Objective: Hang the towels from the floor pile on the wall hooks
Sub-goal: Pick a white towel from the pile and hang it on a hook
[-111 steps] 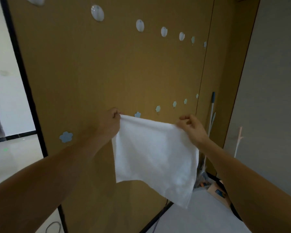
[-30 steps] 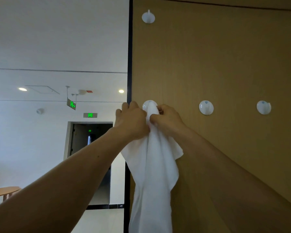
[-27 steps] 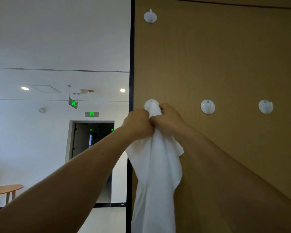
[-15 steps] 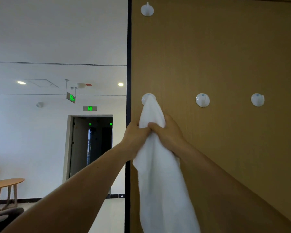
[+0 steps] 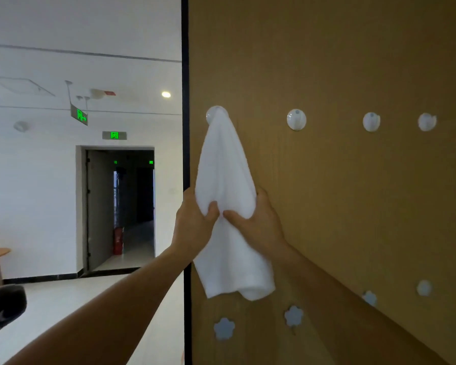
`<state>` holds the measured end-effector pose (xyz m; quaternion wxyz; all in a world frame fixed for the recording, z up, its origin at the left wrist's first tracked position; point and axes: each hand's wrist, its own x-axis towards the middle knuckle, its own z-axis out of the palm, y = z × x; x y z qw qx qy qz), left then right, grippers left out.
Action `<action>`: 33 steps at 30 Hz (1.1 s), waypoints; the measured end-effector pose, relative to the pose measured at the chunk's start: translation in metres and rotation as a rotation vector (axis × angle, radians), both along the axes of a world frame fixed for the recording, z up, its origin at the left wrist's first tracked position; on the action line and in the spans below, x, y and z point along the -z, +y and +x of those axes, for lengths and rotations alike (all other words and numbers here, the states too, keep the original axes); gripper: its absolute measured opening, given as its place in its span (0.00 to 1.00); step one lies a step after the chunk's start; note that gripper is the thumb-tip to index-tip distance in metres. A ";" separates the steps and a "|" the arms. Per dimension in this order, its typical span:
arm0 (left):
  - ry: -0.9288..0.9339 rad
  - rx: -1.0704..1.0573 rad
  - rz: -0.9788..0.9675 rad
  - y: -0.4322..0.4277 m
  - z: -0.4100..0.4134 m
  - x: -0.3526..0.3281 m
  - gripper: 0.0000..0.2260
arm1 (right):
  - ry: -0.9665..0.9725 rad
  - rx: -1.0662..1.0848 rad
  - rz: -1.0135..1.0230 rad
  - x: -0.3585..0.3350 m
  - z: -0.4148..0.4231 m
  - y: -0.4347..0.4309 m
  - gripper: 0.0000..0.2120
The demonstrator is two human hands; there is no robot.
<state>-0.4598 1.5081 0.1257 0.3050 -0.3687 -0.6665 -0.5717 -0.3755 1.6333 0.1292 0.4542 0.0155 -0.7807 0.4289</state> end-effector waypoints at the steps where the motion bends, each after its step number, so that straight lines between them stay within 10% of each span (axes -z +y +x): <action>1: -0.026 0.021 0.002 -0.003 0.000 0.008 0.22 | -0.015 0.032 0.003 0.009 0.006 -0.001 0.37; 7: -0.091 0.147 -0.142 -0.015 0.007 0.086 0.25 | -0.118 0.215 -0.040 0.077 0.038 -0.019 0.40; 14: -0.265 0.280 -0.739 -0.036 0.032 0.200 0.31 | -0.457 0.503 -0.090 0.180 0.110 -0.058 0.44; 19: -0.053 0.217 -1.107 -0.026 0.098 0.270 0.35 | -0.806 0.740 -0.054 0.264 0.204 -0.073 0.40; 33: 0.403 0.905 -1.605 0.039 0.443 0.402 0.36 | -1.187 1.166 -0.493 0.430 0.568 -0.114 0.29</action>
